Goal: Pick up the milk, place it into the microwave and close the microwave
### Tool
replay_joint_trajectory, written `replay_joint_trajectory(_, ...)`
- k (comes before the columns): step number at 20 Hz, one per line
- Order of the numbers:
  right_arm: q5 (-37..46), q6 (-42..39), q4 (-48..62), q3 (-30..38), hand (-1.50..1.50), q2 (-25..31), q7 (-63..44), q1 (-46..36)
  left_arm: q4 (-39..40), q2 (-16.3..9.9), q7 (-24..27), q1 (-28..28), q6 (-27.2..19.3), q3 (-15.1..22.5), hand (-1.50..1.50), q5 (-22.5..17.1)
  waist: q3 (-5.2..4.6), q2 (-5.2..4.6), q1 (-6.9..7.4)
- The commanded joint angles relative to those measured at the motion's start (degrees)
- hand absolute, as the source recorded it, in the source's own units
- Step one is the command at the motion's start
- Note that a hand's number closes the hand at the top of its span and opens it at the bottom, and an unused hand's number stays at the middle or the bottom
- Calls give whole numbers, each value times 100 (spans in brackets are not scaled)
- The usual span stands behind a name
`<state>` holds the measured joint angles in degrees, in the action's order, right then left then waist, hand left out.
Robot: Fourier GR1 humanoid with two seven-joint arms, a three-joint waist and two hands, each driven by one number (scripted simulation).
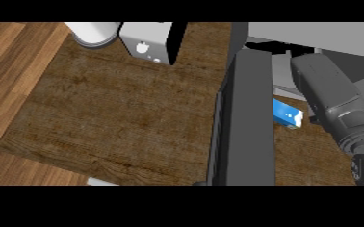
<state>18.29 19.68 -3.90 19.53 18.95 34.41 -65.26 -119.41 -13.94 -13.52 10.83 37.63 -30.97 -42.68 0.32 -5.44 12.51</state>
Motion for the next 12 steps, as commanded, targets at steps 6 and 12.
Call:
replay_joint_trajectory(6, 41, 410, -60, -23, -150, -498, -328, -426, 260, -39, -23, -54, 132, 92, -150, 98, -8, 86, -141)
replay_joint_trajectory(12, -67, 802, -216, 143, -150, -702, -193, -475, 454, 125, 83, 19, 341, 219, -150, 283, -13, 97, -226)
